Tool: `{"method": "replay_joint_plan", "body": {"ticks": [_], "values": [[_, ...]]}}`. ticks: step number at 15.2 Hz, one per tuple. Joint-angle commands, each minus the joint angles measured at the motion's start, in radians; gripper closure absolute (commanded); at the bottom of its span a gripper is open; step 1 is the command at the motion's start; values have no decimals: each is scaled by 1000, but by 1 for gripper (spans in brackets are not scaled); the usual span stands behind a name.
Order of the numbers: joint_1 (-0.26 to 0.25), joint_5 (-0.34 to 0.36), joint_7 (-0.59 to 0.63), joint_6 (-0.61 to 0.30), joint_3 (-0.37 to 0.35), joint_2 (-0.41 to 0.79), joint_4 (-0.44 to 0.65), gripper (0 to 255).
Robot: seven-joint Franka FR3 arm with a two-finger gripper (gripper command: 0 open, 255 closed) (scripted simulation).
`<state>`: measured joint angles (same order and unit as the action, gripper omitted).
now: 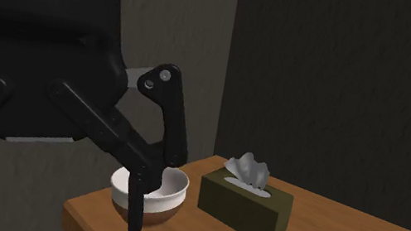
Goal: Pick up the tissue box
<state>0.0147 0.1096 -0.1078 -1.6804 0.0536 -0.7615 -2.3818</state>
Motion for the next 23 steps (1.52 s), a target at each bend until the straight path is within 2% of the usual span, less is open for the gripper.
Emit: {"method": "replay_joint_plan", "body": {"ticks": [1, 12, 23], "values": [[0, 0, 0, 0, 0, 0, 0, 0], [38, 215, -233, -142, 95, 346, 190, 0], [71, 364, -426, -241, 151, 723, 505, 0]]}}
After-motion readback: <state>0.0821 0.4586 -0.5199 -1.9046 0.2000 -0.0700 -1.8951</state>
